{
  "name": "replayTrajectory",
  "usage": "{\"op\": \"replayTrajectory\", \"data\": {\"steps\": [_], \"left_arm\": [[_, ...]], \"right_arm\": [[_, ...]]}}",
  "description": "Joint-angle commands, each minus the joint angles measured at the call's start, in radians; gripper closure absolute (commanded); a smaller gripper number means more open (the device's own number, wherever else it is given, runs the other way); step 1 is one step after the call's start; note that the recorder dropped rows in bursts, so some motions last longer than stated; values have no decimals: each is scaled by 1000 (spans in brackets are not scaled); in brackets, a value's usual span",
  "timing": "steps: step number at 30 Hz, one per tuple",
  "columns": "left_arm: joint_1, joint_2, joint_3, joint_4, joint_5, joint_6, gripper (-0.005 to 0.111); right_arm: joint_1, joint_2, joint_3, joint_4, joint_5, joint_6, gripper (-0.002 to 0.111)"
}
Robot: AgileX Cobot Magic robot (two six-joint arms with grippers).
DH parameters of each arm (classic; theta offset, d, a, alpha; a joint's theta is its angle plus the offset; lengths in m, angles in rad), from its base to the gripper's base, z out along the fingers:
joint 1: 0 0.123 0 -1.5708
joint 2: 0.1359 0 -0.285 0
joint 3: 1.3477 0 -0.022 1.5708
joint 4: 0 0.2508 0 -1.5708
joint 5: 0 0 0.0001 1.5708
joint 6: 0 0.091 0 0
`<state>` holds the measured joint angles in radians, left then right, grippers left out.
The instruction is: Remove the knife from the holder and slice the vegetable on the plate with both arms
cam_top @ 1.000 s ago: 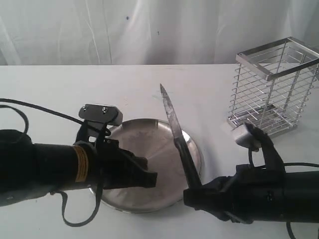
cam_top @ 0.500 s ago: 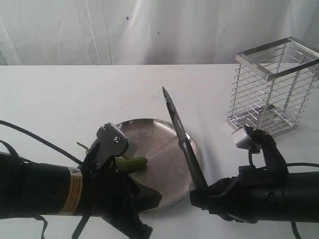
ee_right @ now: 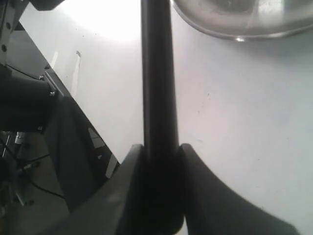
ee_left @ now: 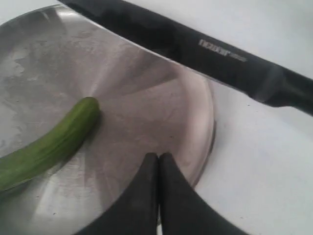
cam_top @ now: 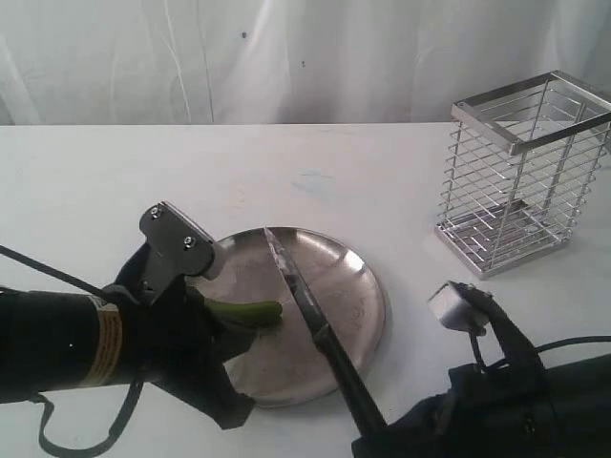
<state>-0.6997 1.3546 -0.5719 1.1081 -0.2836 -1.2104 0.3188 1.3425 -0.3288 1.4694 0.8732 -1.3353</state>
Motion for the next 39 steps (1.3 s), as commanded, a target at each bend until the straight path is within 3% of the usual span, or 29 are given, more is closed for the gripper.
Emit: {"op": "replayTrajectory", "data": {"steps": [1,8,11,17,21,25,28,30,33,35,39], "left_arm": [[1,-87,5,3,135,6,107],[1,-315,5,1,342,-3,107],[1,-395,-2,1,391,-3,107],[1,-482,-65,20,656,56,107],[1,-480,-97,32,829,294,107],[1,-480,-94,28,926,349,107],[1,-480,-69,30,923,336,107],[1,-480,-50,14,902,321,107],[1,-480,-23,4,875,318,107],[1,-480,-10,6,836,302,107],[1,-476,-4,8,741,300,107]], "right_arm": [[0,-4,2,-6,35,47,108],[0,-144,2,-15,-94,137,108],[0,-220,-20,-126,-125,235,108],[0,-301,-134,-622,-296,647,108],[0,-301,-233,-1046,-384,963,108],[0,-301,-288,-1480,-285,1245,108],[0,-301,-307,-1742,-155,1490,108],[0,-303,-317,-1796,-115,1566,108],[7,-305,-321,-1685,-81,1485,108],[34,-305,-321,-1621,-28,1407,108],[131,-305,-321,-1616,51,1463,108]]}}
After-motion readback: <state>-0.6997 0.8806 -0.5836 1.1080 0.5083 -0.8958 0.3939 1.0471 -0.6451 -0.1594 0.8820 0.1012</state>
